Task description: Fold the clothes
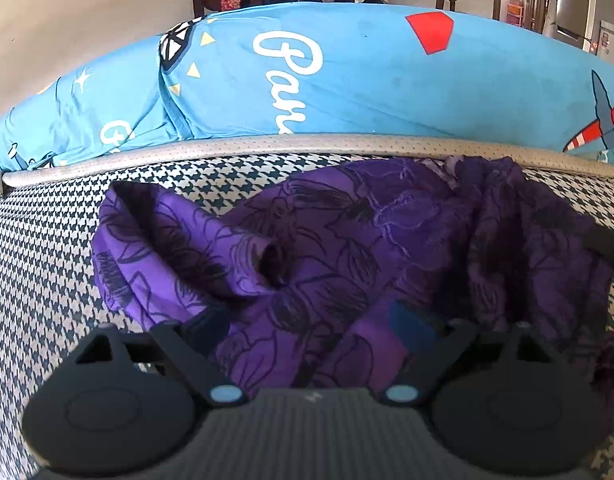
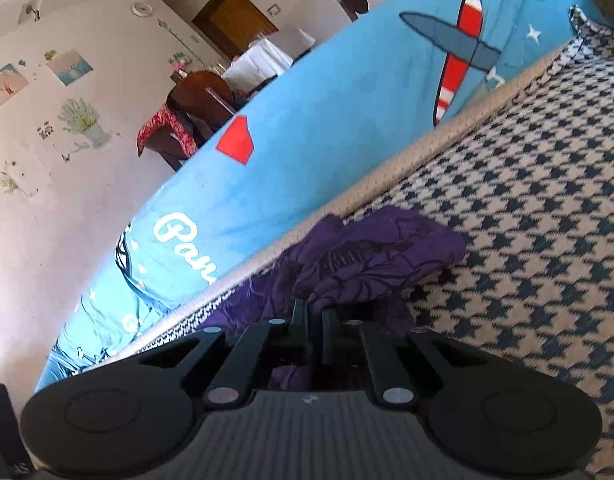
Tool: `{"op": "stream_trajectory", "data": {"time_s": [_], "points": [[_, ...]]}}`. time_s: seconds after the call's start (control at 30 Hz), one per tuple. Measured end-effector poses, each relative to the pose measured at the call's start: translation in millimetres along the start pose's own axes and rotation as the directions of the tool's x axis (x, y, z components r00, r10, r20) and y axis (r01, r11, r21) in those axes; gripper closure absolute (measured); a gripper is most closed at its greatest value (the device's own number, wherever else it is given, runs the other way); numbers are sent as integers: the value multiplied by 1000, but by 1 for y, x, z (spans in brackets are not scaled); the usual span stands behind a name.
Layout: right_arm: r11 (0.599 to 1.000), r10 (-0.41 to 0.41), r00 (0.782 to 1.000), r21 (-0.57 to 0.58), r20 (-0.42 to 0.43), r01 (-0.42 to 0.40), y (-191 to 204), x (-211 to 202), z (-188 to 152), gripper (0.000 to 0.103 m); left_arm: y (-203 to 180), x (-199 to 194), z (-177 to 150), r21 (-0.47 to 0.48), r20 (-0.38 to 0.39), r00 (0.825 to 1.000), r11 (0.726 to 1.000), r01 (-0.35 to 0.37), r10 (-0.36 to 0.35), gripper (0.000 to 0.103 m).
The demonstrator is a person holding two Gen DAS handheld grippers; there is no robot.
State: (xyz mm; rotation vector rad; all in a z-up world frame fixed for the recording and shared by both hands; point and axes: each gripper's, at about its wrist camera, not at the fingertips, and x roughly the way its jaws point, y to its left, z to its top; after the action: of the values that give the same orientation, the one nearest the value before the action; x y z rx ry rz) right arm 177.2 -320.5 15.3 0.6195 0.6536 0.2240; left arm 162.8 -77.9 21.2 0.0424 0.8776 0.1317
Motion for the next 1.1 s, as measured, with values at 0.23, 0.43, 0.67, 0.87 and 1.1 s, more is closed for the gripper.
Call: {"op": "stream_trajectory", "data": {"time_s": [0.23, 0.43, 0.67, 0.87, 1.1], "points": [[1000, -14, 999, 0, 50, 14, -5, -16, 11, 94, -2, 1, 0, 1, -5, 1000, 1000, 1, -1, 11], [998, -61, 990, 5, 128, 61, -13, -36, 24, 94, -3, 1, -1, 6, -5, 1000, 1000, 7, -7, 11], [973, -220, 926, 7, 308, 229, -30, -76, 49, 94, -8, 2, -3, 24, -8, 1000, 1000, 9, -9, 11], [933, -329, 834, 13, 443, 361, -40, -112, 65, 94, -14, 3, -5, 44, -11, 1000, 999, 10, -9, 11], [876, -428, 740, 36, 519, 481, -55, -144, 71, 95, -22, 2, -7, 66, -5, 1000, 998, 12, -11, 8]]}}
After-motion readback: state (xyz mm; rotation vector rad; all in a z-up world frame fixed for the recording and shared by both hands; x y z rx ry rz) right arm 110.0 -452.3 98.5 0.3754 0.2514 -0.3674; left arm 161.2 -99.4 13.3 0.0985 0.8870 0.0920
